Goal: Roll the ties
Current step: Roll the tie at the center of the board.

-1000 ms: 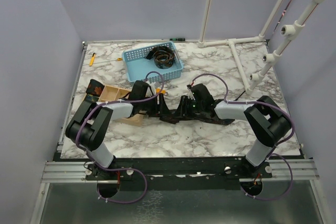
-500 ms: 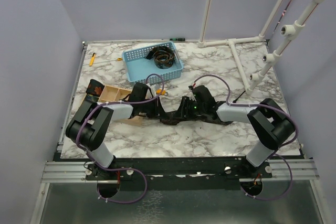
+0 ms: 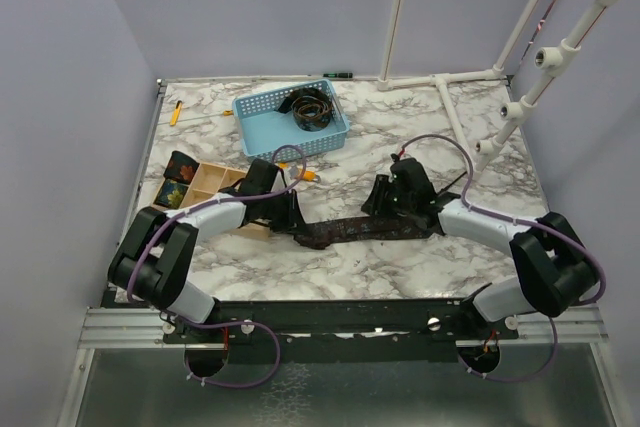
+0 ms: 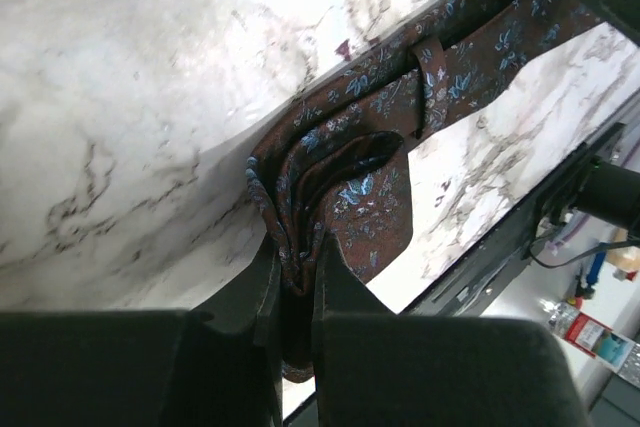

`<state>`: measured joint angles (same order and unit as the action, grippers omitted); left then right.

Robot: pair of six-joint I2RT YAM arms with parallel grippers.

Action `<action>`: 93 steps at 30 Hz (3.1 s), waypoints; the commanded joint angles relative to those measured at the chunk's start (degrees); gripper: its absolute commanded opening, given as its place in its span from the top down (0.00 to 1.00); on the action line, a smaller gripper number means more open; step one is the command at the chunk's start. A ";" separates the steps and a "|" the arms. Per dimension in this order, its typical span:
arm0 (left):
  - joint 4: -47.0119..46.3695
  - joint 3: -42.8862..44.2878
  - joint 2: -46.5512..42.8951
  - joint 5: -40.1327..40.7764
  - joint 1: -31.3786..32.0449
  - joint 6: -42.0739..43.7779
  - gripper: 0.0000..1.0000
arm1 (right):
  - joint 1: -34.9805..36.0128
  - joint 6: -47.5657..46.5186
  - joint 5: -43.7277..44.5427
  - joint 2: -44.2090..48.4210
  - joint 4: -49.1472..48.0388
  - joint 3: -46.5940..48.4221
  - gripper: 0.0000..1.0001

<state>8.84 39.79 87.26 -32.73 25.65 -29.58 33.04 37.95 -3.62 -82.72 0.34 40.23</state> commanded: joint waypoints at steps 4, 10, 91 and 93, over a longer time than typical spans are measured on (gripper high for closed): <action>13.72 3.92 -5.57 8.23 1.62 4.80 1.00 | 0.27 -0.96 0.03 2.11 3.57 -8.68 0.61; 17.97 4.92 -4.87 13.34 3.28 5.81 1.00 | 0.27 2.81 1.31 5.76 7.32 -13.55 0.63; 72.05 80.18 51.61 81.64 38.59 -11.04 0.15 | 2.67 2.56 -23.83 55.26 10.57 -28.42 0.54; 71.61 80.53 50.90 80.94 38.60 -10.57 0.14 | 2.67 2.65 -24.13 55.96 10.52 -28.51 0.54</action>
<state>83.44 118.02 140.77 51.72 62.61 -41.45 35.24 42.28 -23.90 -28.01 11.29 12.97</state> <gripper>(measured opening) 0.848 0.452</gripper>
